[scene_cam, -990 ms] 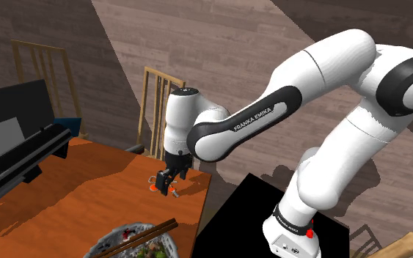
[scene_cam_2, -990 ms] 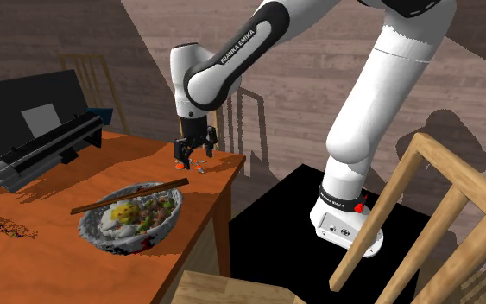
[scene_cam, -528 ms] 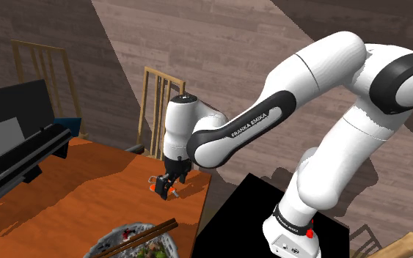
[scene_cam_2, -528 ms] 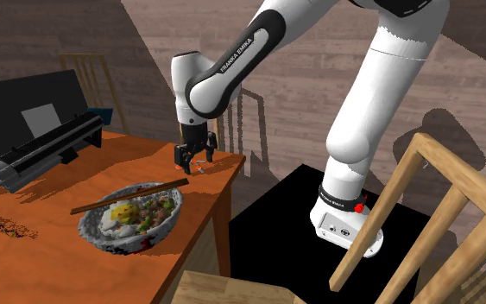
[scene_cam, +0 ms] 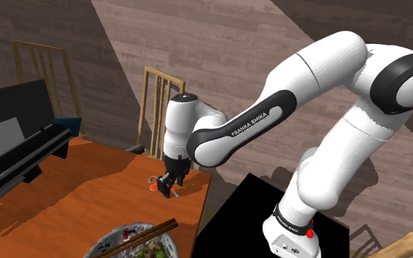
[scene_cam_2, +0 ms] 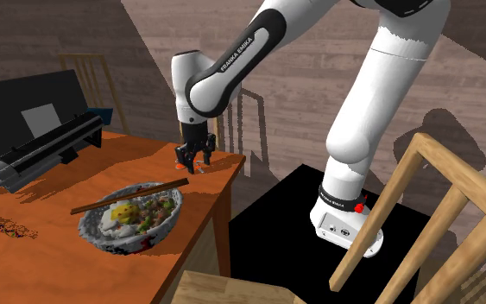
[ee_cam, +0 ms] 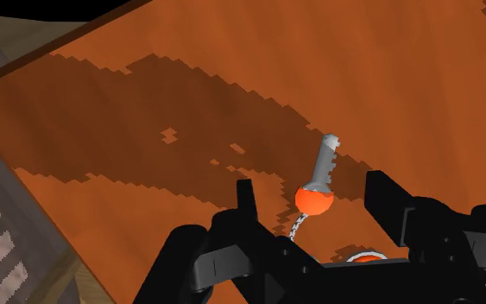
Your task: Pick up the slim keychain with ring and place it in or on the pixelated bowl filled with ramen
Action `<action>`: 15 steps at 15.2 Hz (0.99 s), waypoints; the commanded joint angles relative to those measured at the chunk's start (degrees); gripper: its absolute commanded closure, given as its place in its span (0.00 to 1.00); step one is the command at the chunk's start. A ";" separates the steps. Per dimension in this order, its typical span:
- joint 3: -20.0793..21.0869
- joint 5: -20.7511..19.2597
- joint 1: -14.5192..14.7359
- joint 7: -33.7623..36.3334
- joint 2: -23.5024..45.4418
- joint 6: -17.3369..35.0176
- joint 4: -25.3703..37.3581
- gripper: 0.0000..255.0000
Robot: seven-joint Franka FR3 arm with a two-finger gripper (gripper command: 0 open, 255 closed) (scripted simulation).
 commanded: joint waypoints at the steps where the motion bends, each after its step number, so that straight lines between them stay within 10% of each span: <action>1: 0.19 0.11 0.13 0.00 0.35 0.27 -0.03 1.00; 15: -1.16 2.10 0.75 -1.70 -4.83 -7.61 2.99 1.00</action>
